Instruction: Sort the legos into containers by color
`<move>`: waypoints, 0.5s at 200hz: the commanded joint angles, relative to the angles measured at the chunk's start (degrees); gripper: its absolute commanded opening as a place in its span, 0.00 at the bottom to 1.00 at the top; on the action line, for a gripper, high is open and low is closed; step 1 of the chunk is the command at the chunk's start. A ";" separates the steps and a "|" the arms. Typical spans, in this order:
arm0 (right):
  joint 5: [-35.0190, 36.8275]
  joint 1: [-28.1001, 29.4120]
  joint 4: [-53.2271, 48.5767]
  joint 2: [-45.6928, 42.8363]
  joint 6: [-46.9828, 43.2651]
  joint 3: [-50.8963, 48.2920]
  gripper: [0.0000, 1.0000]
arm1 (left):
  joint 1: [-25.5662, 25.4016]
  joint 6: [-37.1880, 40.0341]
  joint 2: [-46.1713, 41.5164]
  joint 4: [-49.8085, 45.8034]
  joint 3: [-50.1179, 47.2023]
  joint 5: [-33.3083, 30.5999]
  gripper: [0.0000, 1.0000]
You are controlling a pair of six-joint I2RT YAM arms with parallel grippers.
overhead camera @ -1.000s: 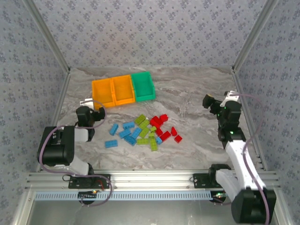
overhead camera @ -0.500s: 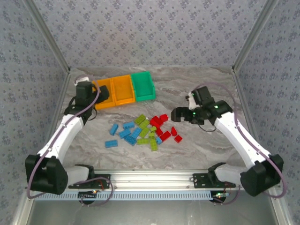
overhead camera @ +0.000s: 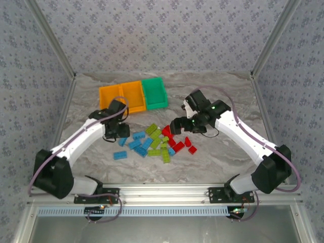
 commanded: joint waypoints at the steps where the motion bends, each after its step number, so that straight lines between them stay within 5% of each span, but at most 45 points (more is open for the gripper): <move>1: 0.93 0.59 -2.59 0.61 -0.53 2.43 1.00 | 0.27 7.28 4.84 -2.91 2.64 3.27 0.59; 25: 1.97 0.98 -3.93 0.70 -0.58 3.33 1.00 | 1.55 8.43 9.51 -0.85 3.82 3.32 0.59; 60: 3.23 1.31 -4.91 0.41 -0.20 3.74 1.00 | 2.49 13.55 16.65 -0.32 6.79 3.56 0.36; 100: 4.32 1.42 -5.28 0.42 -0.03 5.05 1.00 | 4.30 14.87 20.15 0.84 7.72 3.88 0.29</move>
